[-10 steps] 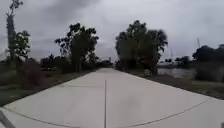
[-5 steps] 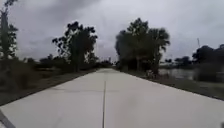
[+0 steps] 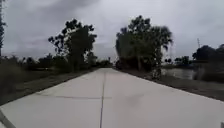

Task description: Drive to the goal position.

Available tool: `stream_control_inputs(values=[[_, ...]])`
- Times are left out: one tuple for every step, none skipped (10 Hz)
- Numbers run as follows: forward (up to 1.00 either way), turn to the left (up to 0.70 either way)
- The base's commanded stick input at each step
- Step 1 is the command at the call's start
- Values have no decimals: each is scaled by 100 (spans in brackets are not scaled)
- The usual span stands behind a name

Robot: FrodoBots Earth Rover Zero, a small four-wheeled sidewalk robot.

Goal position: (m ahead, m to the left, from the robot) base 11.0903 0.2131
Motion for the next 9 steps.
stream_control_inputs(values=[[85, 0], [85, 0], [85, 0], [85, 0], [85, 0], [85, 0], [85, 0], [85, 0], [85, 0]])
